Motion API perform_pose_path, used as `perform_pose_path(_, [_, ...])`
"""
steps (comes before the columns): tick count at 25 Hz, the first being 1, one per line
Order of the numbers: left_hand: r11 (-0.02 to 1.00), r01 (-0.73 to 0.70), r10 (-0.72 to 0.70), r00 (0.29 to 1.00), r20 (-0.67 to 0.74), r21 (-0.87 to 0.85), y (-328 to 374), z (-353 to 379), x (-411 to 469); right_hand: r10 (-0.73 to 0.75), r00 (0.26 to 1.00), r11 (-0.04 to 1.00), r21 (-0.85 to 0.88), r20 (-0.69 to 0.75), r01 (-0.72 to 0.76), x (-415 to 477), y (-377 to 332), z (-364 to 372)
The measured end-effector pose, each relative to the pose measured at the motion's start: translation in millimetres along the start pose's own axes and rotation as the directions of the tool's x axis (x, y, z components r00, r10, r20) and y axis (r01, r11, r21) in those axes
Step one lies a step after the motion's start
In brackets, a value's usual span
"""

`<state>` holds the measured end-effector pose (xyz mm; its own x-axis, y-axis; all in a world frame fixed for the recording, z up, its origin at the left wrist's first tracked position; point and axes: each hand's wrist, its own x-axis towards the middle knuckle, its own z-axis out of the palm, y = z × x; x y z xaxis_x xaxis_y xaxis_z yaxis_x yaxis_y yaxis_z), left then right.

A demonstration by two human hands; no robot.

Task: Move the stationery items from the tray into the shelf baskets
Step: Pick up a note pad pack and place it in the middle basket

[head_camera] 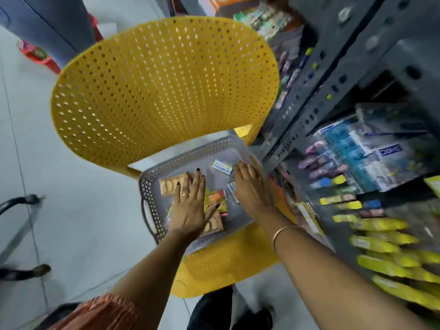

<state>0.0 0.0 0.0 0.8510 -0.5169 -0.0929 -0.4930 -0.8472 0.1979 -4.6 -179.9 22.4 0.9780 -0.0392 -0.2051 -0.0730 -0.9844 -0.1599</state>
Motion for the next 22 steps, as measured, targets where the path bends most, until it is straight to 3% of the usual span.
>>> perform_pose_path(3, [1.0,0.023,-0.023,1.0,0.014,0.004,-1,29,-23,-0.204,0.977,0.974,0.109,0.054,0.197,6,-9,35])
perform_pose_path(4, [1.0,0.02,-0.02,0.999,0.044,0.017,-1,39,-35,-0.251,0.958,0.965,0.108,0.14,0.238,6,-12,40])
perform_pose_path(8, [0.999,0.009,-0.014,0.992,0.123,0.036,0,55,-49,-0.346,0.908,0.938,0.065,0.238,0.34,10,-16,62])
perform_pose_path(18, [0.998,0.063,-0.059,0.99,0.126,-0.03,1,68,-61,-0.339,0.921,0.935,-0.04,0.189,0.353,18,-20,78])
perform_pose_path(22, [0.995,0.089,-0.082,0.986,0.147,-0.041,2,59,-62,-0.282,0.944,0.959,0.018,0.169,0.283,23,-10,53])
